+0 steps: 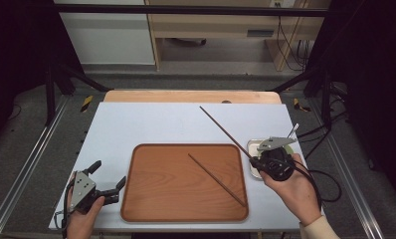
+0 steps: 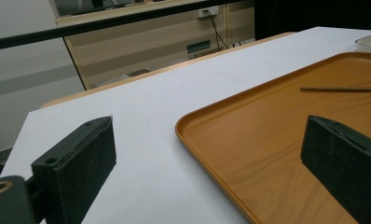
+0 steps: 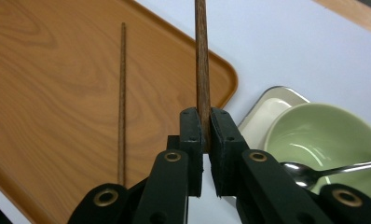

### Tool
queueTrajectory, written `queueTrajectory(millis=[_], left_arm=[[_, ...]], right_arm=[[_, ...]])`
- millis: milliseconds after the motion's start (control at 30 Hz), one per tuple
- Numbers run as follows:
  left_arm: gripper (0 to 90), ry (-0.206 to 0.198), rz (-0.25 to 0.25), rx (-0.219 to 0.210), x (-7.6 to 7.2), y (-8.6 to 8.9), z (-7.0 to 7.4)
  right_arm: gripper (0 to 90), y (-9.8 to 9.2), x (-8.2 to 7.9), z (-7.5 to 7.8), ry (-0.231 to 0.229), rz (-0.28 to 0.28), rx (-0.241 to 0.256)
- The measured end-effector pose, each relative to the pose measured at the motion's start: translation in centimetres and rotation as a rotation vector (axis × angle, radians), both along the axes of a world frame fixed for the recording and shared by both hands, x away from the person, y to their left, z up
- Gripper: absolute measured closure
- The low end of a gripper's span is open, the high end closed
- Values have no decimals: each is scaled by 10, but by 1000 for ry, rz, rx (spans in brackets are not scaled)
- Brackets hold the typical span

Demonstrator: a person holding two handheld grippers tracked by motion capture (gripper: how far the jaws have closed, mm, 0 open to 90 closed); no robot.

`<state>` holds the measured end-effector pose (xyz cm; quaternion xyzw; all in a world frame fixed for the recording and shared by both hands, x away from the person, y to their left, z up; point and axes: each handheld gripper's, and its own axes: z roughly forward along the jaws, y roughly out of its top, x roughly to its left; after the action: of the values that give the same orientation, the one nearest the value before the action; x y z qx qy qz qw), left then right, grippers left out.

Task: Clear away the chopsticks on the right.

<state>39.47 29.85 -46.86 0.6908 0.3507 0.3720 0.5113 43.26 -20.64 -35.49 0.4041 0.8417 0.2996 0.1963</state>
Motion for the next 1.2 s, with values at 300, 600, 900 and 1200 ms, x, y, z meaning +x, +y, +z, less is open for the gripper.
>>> queueTrajectory(millis=[300, 600, 900, 1200], left_arm=[[29, 0, 0, 2, 0, 0, 0], [32, 1, 0, 4, 0, 0, 0], [32, -1, 0, 1, 0, 0, 0], [32, -2, 1, -1, 0, 1, 1]], right_arm=[[847, 8, -4, -14, 39, 16, 18], [847, 15, -8, -24, 70, 44, 12], [847, 27, -18, -39, 118, 70, 12], [847, 36, -28, -57, 165, 89, 19]])
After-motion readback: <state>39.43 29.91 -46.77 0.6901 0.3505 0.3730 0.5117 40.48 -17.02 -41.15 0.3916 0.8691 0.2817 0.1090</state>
